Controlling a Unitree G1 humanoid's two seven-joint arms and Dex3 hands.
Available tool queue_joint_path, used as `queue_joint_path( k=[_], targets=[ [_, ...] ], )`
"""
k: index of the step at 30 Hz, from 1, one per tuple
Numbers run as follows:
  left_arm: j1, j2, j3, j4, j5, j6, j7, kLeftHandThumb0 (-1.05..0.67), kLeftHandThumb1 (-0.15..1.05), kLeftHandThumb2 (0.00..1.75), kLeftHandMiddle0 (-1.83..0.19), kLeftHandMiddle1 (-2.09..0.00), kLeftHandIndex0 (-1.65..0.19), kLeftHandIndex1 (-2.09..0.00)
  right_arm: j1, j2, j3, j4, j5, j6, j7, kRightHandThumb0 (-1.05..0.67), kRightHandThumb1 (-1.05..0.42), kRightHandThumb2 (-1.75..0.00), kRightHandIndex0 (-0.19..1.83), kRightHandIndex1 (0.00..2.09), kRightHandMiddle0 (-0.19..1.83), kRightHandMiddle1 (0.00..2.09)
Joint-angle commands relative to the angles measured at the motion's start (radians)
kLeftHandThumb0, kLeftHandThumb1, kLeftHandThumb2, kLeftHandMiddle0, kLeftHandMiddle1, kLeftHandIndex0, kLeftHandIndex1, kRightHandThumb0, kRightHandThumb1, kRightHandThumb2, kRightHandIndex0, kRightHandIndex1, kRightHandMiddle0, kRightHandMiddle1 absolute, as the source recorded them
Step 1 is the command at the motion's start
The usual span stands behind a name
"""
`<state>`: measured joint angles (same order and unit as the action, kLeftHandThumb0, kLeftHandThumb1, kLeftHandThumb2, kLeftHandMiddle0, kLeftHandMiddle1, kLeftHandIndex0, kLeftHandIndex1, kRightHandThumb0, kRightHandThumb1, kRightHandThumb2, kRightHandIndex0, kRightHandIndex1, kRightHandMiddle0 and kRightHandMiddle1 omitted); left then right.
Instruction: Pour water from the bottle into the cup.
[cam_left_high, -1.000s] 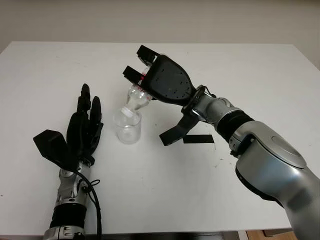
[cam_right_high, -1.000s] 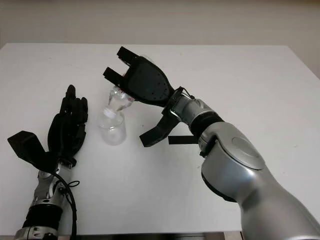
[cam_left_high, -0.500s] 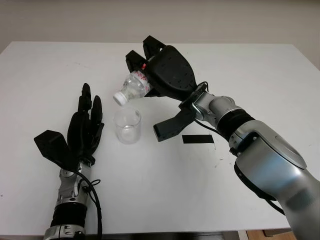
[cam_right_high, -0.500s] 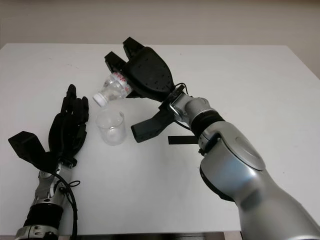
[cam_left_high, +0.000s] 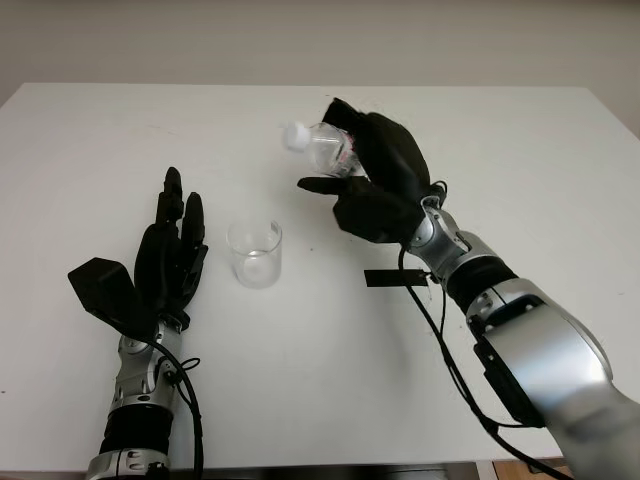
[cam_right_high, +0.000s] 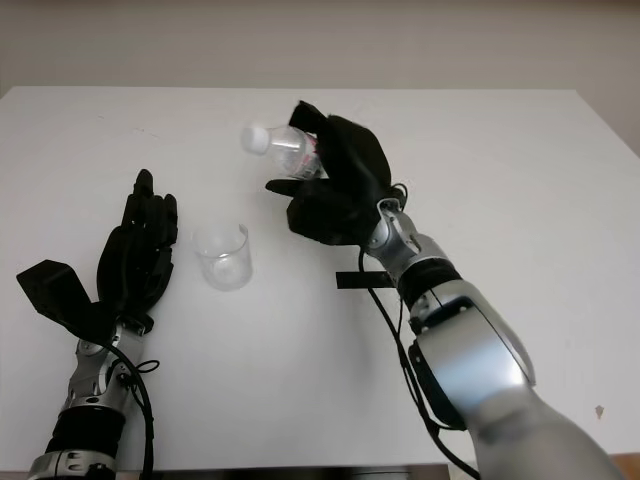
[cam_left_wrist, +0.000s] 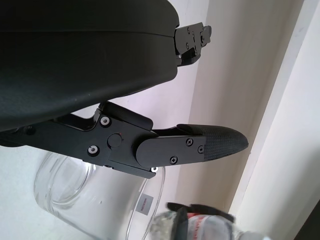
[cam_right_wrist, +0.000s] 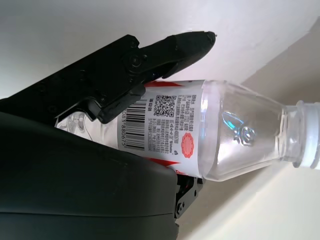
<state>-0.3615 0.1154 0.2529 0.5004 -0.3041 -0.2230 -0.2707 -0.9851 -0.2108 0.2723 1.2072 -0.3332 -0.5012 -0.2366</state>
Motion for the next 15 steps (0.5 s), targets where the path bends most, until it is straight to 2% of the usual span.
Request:
queue_joint_path(
  k=[1, 6, 12, 15],
  targets=[
    [0.029, -0.006, 0.001, 0.002, -0.004, 0.011, -0.001, -0.71, 1.05, 0.43, 0.15, -0.05, 0.16, -0.05, 0.034, 0.009, -0.048, -0.053, 0.050, -0.005, 0.044, -0.38, -1.05, -0.36, 1.33, 2.09, 1.07, 2.09],
    [0.033, -0.001, 0.003, -0.004, -0.006, 0.023, -0.008, -0.71, 1.05, 0.44, 0.15, -0.05, 0.16, -0.05, 0.192, 0.032, -0.157, -0.217, 0.204, 0.041, 0.181, -0.36, -1.05, -0.38, 1.34, 2.09, 1.05, 2.09],
    [0.021, 0.003, 0.002, 0.013, -0.005, 0.017, -0.027, -0.71, 1.05, 0.46, 0.16, -0.05, 0.17, -0.05, 0.362, 0.050, -0.237, -0.549, 0.338, 0.249, 0.293, -0.38, -1.05, -0.41, 1.34, 2.09, 1.01, 2.09],
    [0.016, 0.003, 0.007, 0.020, -0.010, 0.017, -0.036, -0.71, 1.05, 0.46, 0.16, -0.05, 0.18, -0.04, 0.423, 0.048, -0.250, -0.689, 0.353, 0.341, 0.310, -0.40, -1.05, -0.41, 1.35, 2.09, 1.01, 2.09]
  ],
)
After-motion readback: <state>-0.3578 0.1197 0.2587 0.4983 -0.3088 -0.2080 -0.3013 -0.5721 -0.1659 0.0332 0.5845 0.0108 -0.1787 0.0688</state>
